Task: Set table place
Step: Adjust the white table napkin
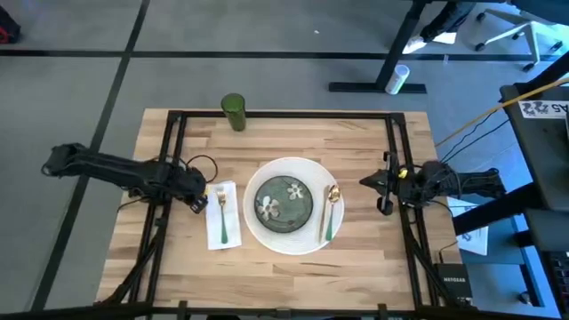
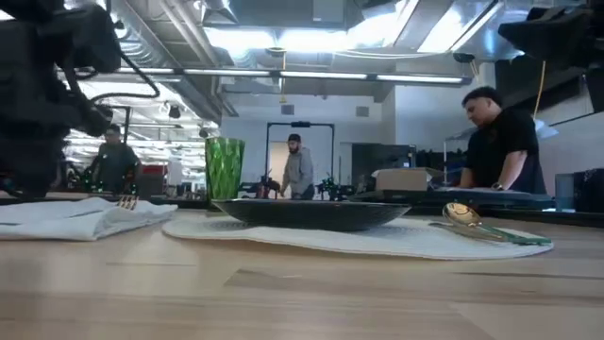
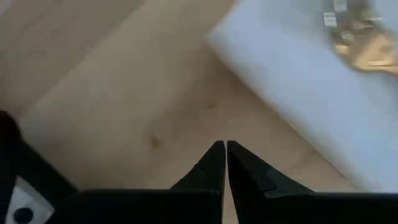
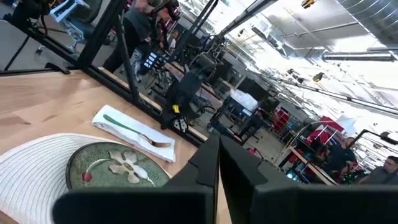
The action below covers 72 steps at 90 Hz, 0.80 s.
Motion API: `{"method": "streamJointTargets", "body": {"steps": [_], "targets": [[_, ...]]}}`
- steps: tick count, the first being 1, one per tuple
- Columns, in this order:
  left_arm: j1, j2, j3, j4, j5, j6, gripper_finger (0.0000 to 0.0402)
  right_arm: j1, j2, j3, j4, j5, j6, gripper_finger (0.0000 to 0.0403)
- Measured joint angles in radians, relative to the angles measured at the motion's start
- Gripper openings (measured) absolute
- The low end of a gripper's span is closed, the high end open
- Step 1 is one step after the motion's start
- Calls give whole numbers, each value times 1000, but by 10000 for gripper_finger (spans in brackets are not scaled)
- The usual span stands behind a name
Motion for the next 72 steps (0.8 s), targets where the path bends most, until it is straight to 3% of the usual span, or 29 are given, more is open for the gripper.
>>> {"method": "streamJointTargets", "body": {"steps": [25,38,72], "targets": [[0,140,0,97,-45,-66,0,0,0,0,0,0,2,0],[2,151,0,215,-54,-65,0,0,0,0,-1,0,2,0],[2,150,0,231,-92,-62,0,0,0,0,-1,0,2,0]]}}
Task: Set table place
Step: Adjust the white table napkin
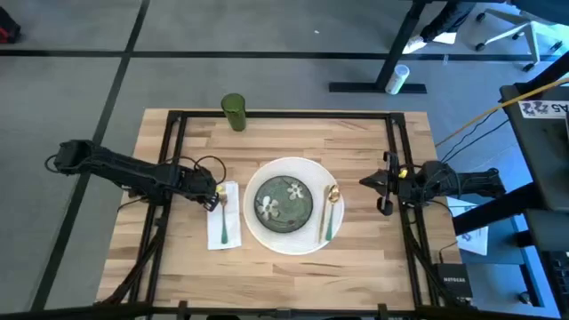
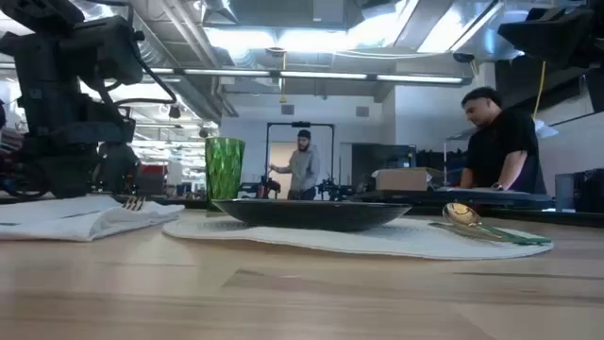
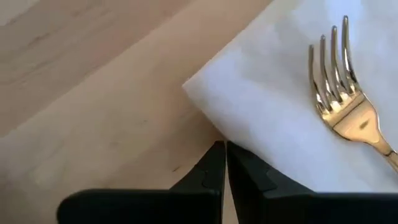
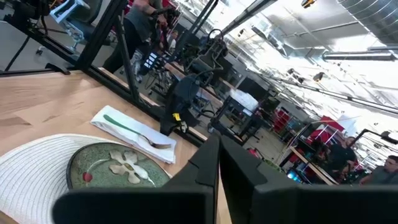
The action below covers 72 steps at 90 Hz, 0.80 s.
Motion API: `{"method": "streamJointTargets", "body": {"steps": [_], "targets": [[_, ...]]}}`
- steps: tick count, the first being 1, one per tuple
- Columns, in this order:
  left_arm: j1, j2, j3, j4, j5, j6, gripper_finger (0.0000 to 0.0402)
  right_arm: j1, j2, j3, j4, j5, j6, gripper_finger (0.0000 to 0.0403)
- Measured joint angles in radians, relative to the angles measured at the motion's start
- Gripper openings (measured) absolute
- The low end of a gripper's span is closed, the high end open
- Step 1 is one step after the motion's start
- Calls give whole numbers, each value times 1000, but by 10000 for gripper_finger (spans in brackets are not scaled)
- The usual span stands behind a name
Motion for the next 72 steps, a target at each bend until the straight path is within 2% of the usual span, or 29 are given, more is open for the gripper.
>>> {"method": "streamJointTargets", "body": {"steps": [54,72], "targets": [[0,0,0,1,-56,5,0,0,0,0,0,-3,0,0],[0,0,-25,70,-57,22,0,0,0,0,0,-3,0,0]]}}
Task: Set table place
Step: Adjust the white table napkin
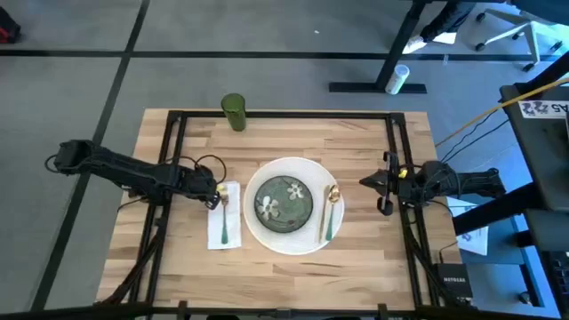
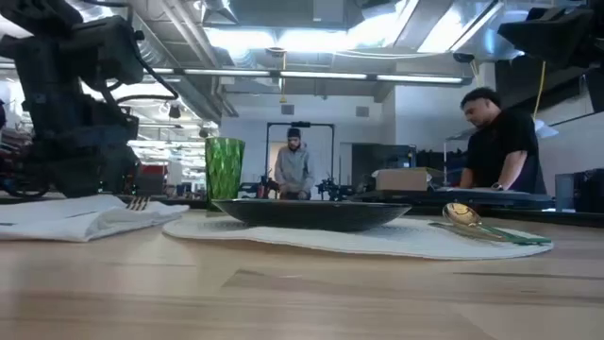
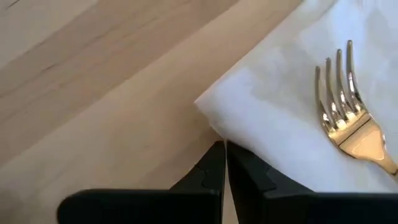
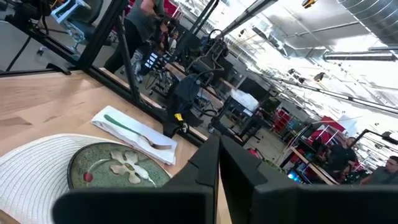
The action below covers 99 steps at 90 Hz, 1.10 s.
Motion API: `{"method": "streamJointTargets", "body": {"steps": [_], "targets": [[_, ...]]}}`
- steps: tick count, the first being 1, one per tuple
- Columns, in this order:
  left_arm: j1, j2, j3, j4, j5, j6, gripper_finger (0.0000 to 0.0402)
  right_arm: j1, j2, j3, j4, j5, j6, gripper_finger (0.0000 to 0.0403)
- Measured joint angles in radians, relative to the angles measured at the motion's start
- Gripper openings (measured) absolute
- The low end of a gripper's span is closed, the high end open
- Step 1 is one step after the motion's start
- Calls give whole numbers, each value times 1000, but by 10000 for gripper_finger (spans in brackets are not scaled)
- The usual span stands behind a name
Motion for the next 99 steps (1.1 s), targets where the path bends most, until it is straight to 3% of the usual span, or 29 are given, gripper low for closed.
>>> {"method": "streamJointTargets", "body": {"steps": [37,51,64,85,99], "targets": [[0,-1,-5,-6,-1,9,0,0,0,0,-2,0,0,0],[0,-1,18,-77,-1,1,0,0,0,0,-2,0,0,0],[-6,0,24,-135,101,-31,0,0,0,0,-2,-1,0,0],[-104,0,25,-76,254,-125,0,0,0,0,-2,-1,0,0],[-181,0,25,-14,269,-198,0,0,0,0,-2,-1,0,0]]}}
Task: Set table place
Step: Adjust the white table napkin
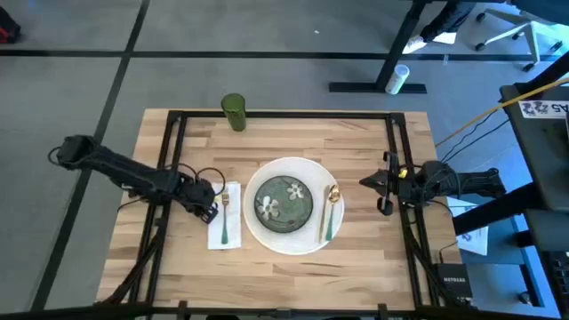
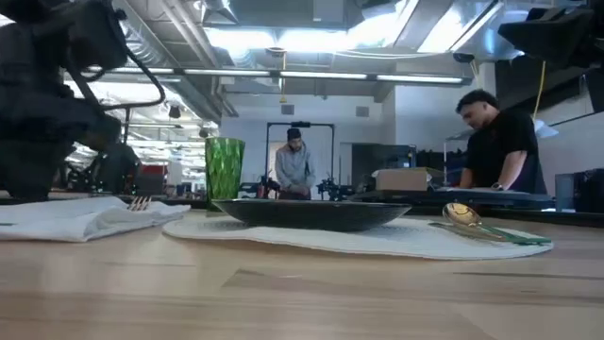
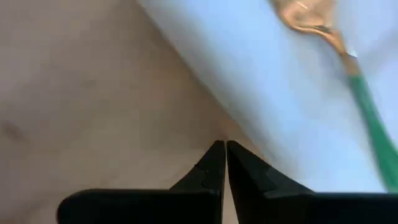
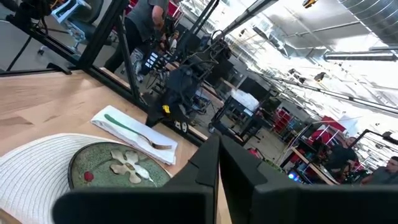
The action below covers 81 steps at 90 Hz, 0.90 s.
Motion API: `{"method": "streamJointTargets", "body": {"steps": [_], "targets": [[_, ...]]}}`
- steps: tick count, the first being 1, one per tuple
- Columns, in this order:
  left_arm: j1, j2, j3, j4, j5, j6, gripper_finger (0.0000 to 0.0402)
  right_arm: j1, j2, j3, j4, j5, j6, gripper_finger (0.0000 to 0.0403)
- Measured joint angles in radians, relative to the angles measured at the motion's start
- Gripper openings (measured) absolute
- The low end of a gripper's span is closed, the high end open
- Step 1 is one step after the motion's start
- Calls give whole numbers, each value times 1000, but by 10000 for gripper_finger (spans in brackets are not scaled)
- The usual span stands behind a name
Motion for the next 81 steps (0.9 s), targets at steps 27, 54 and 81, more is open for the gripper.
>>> {"method": "streamJointTargets", "body": {"steps": [27,54,81], "targets": [[-31,51,-6,8,-16,-48,0,0,0,0,2,-5,0,0],[3,76,-6,50,-9,-21,0,0,0,0,3,-6,0,0],[16,78,-9,87,-28,-9,0,0,0,0,3,-6,0,0]]}}
